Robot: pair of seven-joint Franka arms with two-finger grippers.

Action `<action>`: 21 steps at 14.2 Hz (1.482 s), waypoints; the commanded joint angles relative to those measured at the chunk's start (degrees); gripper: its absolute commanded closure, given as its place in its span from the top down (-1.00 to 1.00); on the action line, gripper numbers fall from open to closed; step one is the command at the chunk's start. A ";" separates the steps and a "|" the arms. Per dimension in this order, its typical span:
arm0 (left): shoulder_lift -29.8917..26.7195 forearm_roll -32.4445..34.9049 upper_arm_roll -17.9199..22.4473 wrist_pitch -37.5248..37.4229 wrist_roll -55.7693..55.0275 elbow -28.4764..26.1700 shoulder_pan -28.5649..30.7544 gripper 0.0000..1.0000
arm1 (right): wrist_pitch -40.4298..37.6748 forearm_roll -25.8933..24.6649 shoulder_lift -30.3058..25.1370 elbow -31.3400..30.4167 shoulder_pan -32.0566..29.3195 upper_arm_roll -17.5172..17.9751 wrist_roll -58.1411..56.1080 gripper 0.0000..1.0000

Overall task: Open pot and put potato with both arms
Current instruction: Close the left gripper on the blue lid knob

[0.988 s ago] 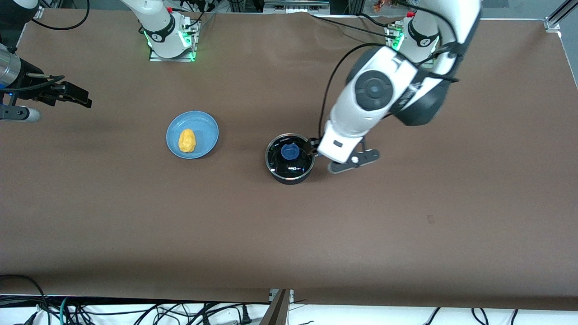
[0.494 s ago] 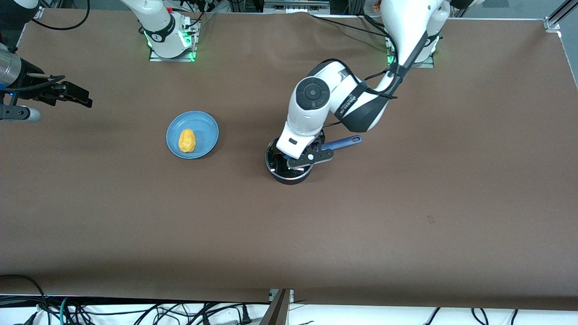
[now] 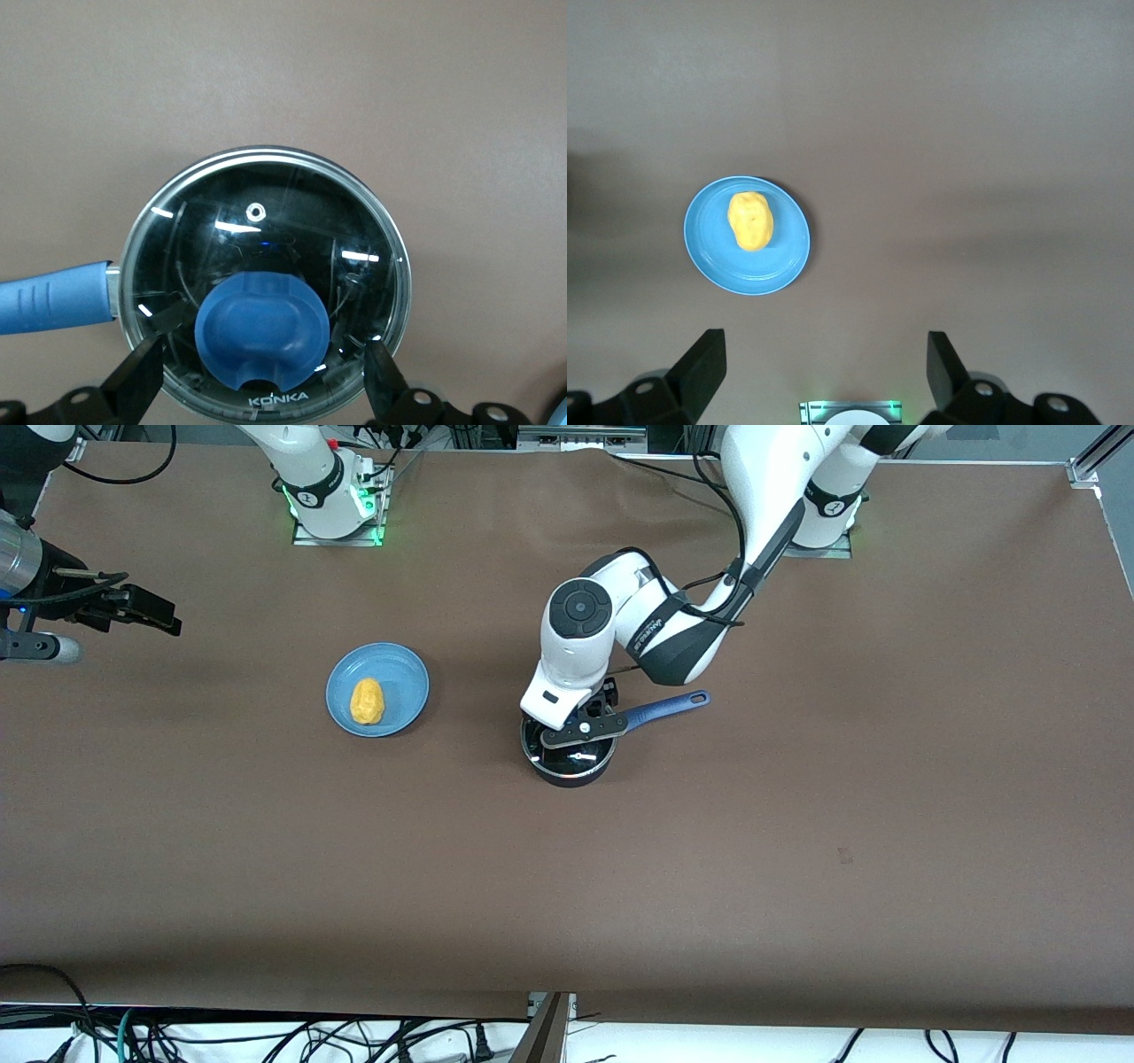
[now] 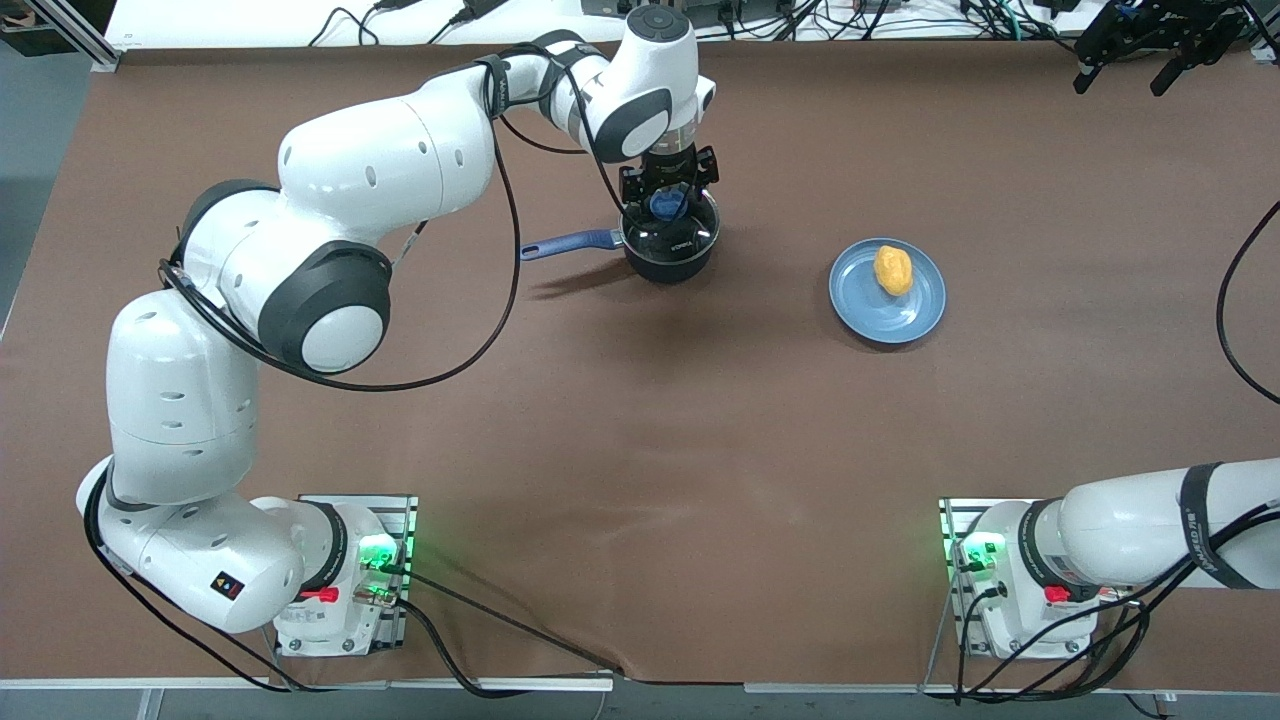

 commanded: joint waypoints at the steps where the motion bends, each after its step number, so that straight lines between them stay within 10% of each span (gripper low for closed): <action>1: 1.02 4.12 0.34 0.11 -1.50 1.00 -0.75 1.00 | -0.59 0.92 -1.07 -0.46 -0.34 0.33 0.48 1.00; 11: 2.08 5.98 0.43 2.48 -2.47 1.44 -0.75 0.98 | -0.76 0.92 -1.07 -0.46 -0.34 0.33 0.40 1.00; 21: 1.90 7.57 0.43 2.39 -2.56 1.09 -0.75 0.03 | -0.76 0.92 -0.98 -0.46 -0.34 0.33 0.40 1.00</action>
